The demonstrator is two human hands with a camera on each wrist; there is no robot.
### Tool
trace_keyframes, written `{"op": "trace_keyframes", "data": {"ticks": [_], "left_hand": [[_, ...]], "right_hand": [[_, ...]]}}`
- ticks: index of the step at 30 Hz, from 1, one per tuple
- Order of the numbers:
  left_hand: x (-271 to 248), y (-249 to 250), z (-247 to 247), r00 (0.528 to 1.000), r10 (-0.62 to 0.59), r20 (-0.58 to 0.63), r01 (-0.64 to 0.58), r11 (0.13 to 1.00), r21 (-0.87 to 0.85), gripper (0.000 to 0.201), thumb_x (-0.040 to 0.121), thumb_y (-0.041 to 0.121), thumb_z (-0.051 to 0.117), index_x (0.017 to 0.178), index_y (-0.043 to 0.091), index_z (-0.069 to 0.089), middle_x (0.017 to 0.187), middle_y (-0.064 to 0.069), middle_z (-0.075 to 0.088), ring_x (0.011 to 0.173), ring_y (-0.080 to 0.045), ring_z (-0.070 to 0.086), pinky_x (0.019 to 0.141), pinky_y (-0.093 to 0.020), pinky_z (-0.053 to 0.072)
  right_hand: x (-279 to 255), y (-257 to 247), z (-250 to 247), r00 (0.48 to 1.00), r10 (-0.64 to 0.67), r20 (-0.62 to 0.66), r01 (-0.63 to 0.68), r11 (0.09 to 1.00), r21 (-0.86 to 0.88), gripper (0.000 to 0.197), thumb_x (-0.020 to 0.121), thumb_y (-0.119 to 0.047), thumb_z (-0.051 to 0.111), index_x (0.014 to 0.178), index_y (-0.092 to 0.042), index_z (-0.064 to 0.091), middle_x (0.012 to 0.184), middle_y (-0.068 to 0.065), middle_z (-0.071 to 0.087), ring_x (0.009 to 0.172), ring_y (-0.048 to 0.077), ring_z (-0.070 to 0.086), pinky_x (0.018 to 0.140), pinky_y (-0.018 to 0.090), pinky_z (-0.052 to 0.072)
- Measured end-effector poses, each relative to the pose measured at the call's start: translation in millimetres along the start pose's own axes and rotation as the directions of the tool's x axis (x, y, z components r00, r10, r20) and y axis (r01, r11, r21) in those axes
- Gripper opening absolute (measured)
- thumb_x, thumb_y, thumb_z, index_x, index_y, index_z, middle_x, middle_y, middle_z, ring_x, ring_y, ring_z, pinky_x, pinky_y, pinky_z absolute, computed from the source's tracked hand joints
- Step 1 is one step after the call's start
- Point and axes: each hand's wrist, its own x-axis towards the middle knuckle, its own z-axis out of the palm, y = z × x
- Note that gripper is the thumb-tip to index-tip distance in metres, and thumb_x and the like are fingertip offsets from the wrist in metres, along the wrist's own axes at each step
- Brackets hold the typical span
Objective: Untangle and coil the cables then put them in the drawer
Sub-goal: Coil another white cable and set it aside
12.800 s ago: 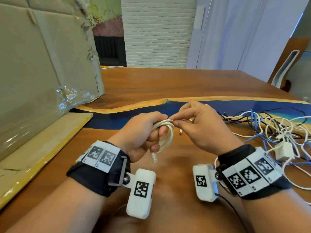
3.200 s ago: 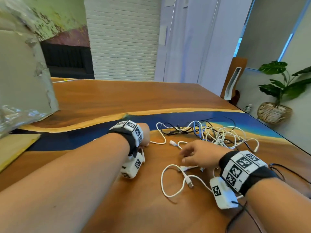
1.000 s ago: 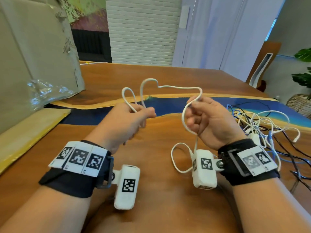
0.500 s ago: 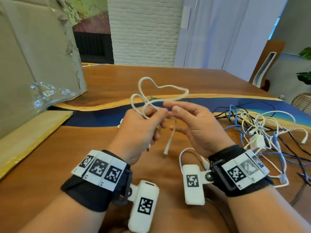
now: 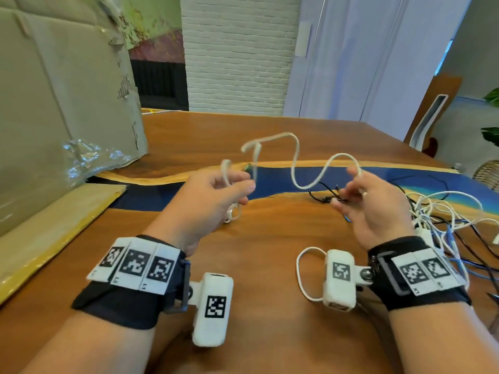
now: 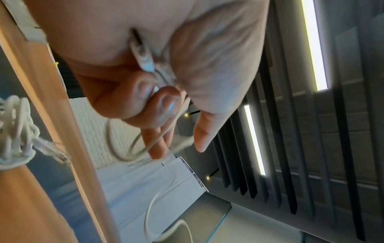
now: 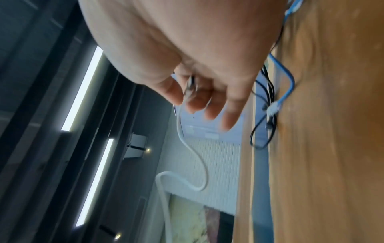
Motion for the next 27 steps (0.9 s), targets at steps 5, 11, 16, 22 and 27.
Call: {"op": "trace_keyframes", "data": {"ticks": [5, 11, 16, 22, 27], "left_hand": [[-4.7, -0.1, 4.6, 0.976, -0.095, 0.195, 0.052, 0.975, 0.214, 0.017, 0.098, 0.018, 0.066, 0.103, 0.026, 0.08, 0.08, 0.01, 0.072, 0.046, -0.007, 0.042, 0.044, -0.016, 0.035], [-15.1, 3.1, 16.9, 0.907, -0.127, 0.401, 0.058, 0.982, 0.181, 0.043, 0.103, -0.001, 0.035, 0.112, 0.015, 0.074, 0.09, -0.01, 0.074, 0.044, -0.015, 0.028, 0.041, -0.021, 0.025], [-18.9, 10.2, 10.7, 0.886, -0.153, 0.438, 0.126, 0.988, 0.09, 0.019, 0.107, 0.022, 0.042, 0.121, 0.02, 0.055, 0.062, -0.004, 0.041, 0.045, -0.014, 0.019, 0.042, -0.021, 0.014], [-13.0, 4.0, 13.6, 0.896, -0.146, 0.42, -0.057, 0.898, 0.436, 0.016, 0.11, 0.025, 0.041, 0.112, 0.022, 0.057, 0.058, 0.003, 0.055, 0.048, -0.011, 0.04, 0.051, -0.025, 0.035], [-7.6, -4.5, 12.1, 0.932, -0.142, 0.333, -0.076, 0.822, 0.564, 0.026, 0.103, 0.017, 0.051, 0.09, 0.024, 0.072, 0.079, 0.008, 0.075, 0.065, -0.004, 0.063, 0.07, -0.025, 0.049]], "right_hand": [[7.9, -5.9, -12.1, 0.947, -0.292, -0.134, 0.237, 0.916, -0.324, 0.052, 0.101, -0.014, 0.055, 0.152, -0.024, 0.048, 0.157, -0.006, 0.044, 0.143, 0.012, 0.039, 0.106, 0.029, 0.035], [-35.9, 5.4, 22.7, 0.764, -0.308, 0.567, 0.544, 0.781, -0.308, 0.059, 0.088, -0.016, 0.064, 0.145, -0.031, 0.053, 0.143, -0.01, 0.06, 0.135, 0.001, 0.052, 0.115, 0.03, 0.041], [-47.0, 25.7, 37.3, 0.573, -0.033, 0.819, 0.311, 0.933, -0.18, 0.041, 0.095, -0.019, 0.059, 0.136, -0.018, 0.061, 0.098, 0.019, 0.073, 0.097, 0.027, 0.071, 0.098, 0.042, 0.053], [-43.3, 17.9, 27.6, 0.637, -0.022, 0.77, 0.43, 0.84, -0.332, 0.025, 0.096, -0.012, 0.07, 0.12, -0.017, 0.072, 0.071, 0.022, 0.066, 0.068, 0.027, 0.067, 0.081, 0.044, 0.058], [-45.0, 11.2, 26.1, 0.66, -0.08, 0.747, 0.479, 0.811, -0.336, 0.04, 0.089, -0.006, 0.076, 0.125, -0.023, 0.069, 0.07, 0.012, 0.072, 0.065, 0.025, 0.07, 0.083, 0.041, 0.059]]}}
